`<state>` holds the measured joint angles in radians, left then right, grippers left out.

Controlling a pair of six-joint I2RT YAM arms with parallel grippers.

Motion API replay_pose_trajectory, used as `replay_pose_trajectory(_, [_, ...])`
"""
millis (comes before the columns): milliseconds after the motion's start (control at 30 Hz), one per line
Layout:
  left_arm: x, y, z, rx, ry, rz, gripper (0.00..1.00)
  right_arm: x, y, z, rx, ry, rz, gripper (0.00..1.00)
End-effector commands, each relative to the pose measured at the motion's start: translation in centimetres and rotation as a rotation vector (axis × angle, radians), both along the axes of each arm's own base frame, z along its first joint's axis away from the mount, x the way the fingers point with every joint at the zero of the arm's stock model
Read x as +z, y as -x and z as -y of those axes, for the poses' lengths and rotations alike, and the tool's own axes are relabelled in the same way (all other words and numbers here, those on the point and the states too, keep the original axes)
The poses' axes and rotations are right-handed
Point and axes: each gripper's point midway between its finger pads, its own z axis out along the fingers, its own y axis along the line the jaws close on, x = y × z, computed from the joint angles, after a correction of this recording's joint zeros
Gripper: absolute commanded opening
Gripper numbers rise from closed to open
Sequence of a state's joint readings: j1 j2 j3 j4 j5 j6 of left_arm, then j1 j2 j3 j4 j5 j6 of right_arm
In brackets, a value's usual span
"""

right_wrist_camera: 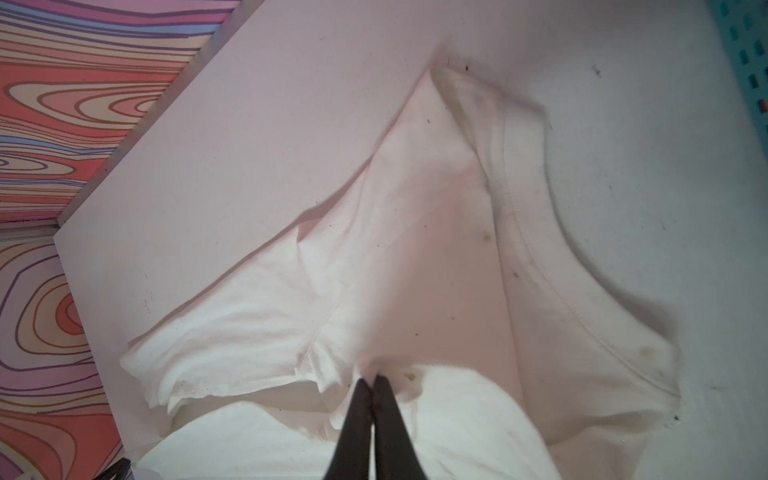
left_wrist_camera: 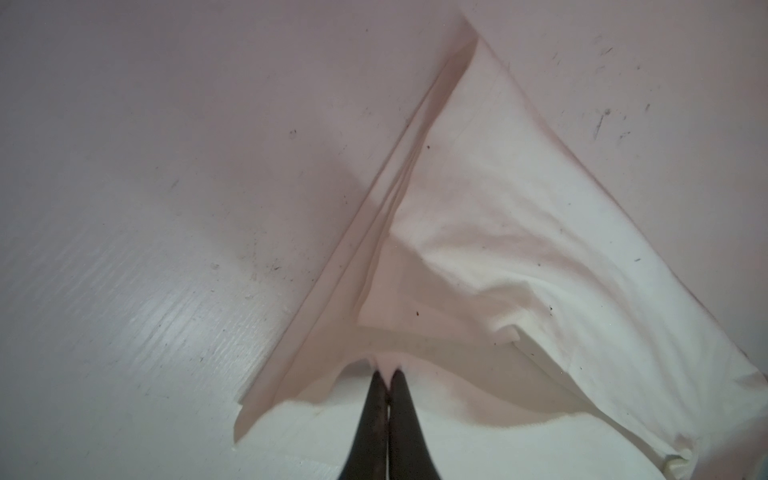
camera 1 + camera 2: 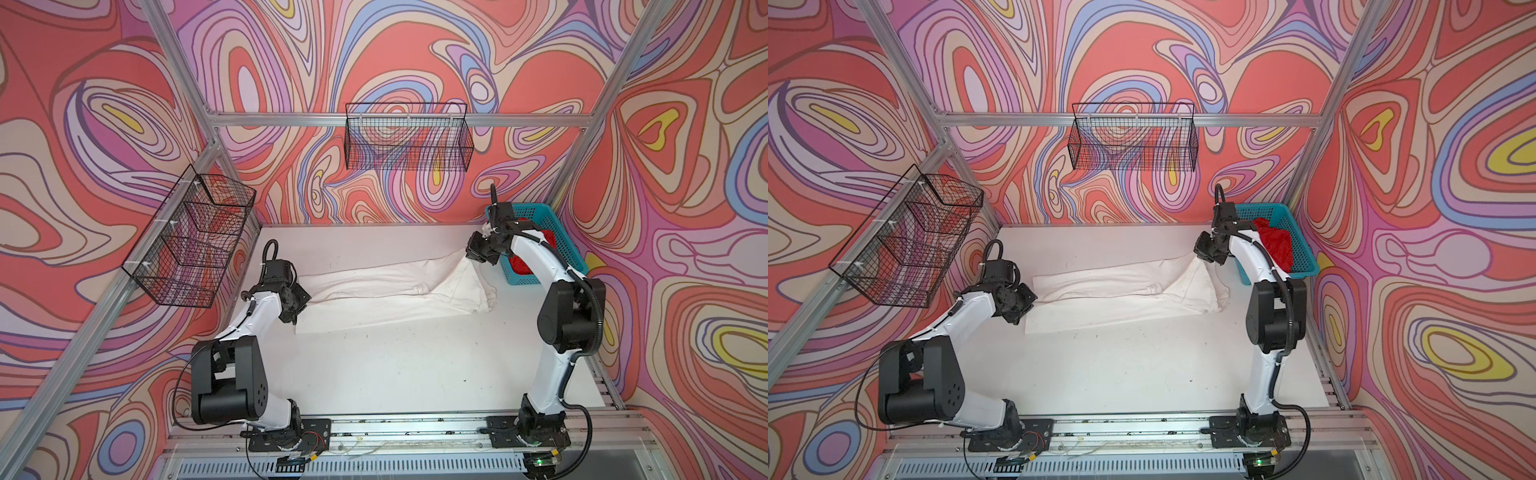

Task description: Fold and stack the t-shirts

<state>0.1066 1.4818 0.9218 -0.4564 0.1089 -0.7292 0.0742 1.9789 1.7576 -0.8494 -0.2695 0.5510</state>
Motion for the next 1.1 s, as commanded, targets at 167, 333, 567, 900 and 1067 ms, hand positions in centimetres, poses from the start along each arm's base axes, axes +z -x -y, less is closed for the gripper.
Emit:
replay_pose_trajectory(167, [-1.2,-0.5,-0.6,0.015,-0.016,-0.001,0.0,-0.1,-2.7,0.4,0.014,0.037,0.048,0.0])
replay_pose_trajectory(333, [-1.7,-0.5,-0.8,0.02,-0.024,-0.011,0.0,-0.8,-3.3,0.3,0.021,0.041,0.045,0.0])
replay_pose_trajectory(567, [-2.2,-0.6,-0.9,0.028,-0.028,-0.015,0.0,-2.0,-3.5,0.4,0.025,0.05,0.03,0.0])
replay_pose_trajectory(900, [-3.1,-0.5,-1.3,0.036,-0.047,-0.037,0.0,-3.6,-4.0,0.2,0.031,0.041,0.016,0.0])
replay_pose_trajectory(1067, [-3.4,-0.4,-1.6,0.038,-0.062,-0.054,0.0,-4.7,-4.4,-0.2,0.029,0.021,0.001,0.0])
